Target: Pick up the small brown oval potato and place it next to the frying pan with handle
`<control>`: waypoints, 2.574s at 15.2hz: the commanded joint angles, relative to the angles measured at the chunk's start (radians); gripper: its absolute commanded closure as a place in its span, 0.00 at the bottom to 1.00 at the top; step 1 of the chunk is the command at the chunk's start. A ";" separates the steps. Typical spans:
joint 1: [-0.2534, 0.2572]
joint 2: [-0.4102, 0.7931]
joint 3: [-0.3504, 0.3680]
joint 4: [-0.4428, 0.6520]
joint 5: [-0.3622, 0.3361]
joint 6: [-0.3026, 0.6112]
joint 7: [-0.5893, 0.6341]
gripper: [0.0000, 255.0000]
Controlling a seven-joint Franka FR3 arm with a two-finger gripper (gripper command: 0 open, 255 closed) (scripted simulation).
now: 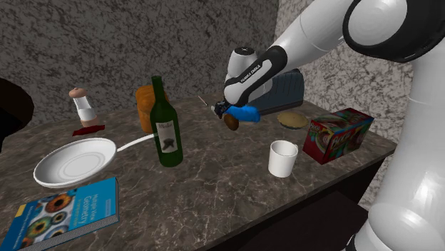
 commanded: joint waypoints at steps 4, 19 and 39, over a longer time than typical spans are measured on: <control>-0.012 0.032 0.012 -0.050 0.013 -0.026 -0.022 1.00; 0.003 -0.077 0.010 0.027 0.053 -0.212 -0.055 1.00; 0.078 -0.188 0.074 0.079 0.028 -0.390 0.080 1.00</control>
